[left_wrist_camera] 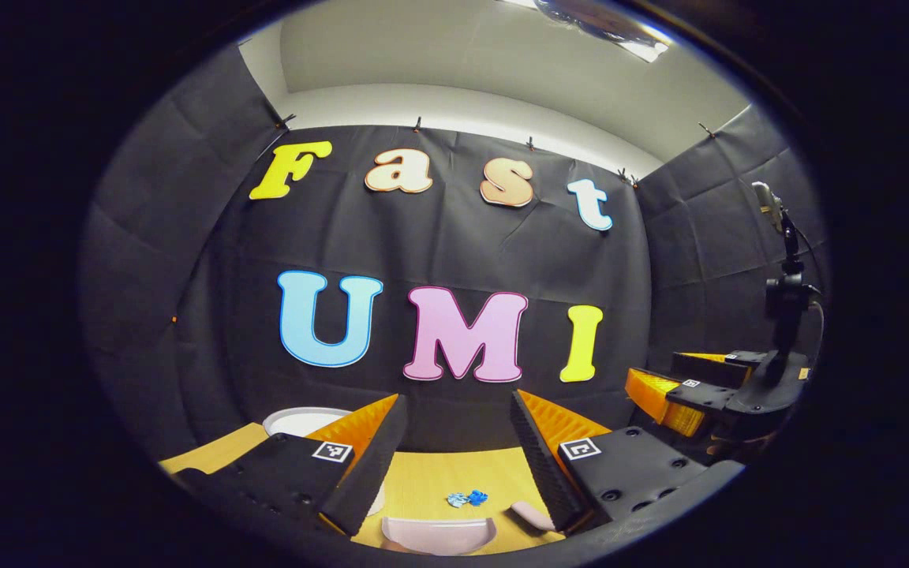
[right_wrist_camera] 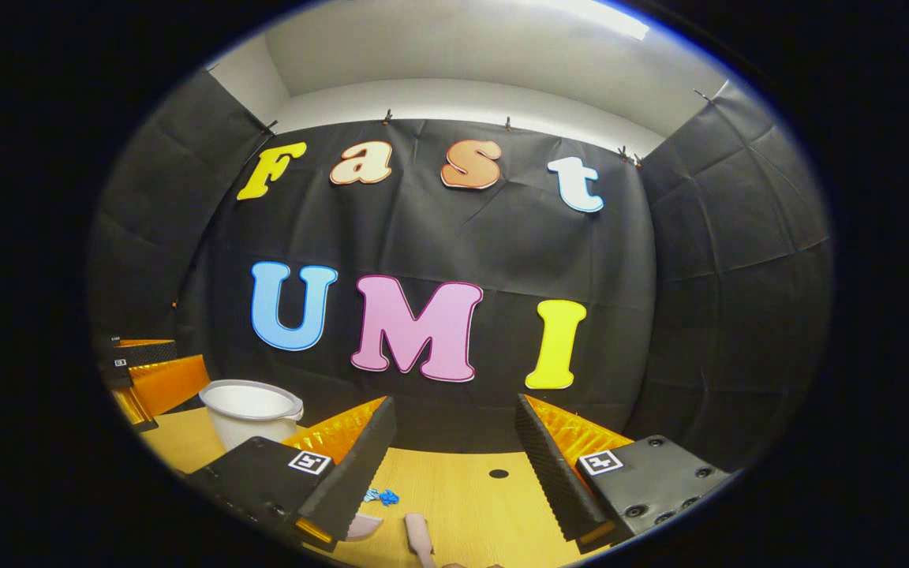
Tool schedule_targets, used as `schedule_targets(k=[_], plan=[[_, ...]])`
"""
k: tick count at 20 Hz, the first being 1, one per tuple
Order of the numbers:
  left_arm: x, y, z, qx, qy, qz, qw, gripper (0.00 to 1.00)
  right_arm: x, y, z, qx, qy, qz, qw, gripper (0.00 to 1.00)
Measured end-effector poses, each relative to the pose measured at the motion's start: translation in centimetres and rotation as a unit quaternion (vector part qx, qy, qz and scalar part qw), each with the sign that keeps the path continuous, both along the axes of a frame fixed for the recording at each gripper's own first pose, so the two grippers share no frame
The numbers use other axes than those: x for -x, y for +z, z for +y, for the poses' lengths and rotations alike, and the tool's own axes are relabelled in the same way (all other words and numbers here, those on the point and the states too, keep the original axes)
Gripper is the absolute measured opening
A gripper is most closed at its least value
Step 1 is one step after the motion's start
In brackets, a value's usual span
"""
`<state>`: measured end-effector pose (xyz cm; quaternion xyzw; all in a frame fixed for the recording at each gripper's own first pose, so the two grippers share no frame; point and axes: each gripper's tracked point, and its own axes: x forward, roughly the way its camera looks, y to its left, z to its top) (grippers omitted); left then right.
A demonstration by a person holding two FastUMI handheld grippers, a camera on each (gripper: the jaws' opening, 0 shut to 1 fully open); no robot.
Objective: Pick up the small broom and dustpan from the desktop, sweep the trash into the dustpan with the broom, and then empty the trash into the garbage bin.
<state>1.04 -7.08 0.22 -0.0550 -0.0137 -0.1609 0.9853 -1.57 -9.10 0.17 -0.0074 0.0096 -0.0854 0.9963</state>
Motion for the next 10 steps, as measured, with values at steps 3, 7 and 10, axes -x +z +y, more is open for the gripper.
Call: schedule_targets(k=[3,7,10], plan=[[-1.1,-2.3,0.3,-0.006,0.006,0.039,0.999,0.78,-0.9,-1.0,-0.2,0.005,0.006,0.012,1.000,0.97],[-1.2,-7.6,-1.9,-0.026,-0.061,0.133,0.989,0.79,-2.2,-3.1,-0.8,-0.002,0.011,0.043,0.999,0.97],[-1.5,-12.7,-0.4,-0.081,-0.039,0.207,0.974,0.78,-3.3,-5.1,-1.8,0.001,0.014,0.062,0.998,0.97]])
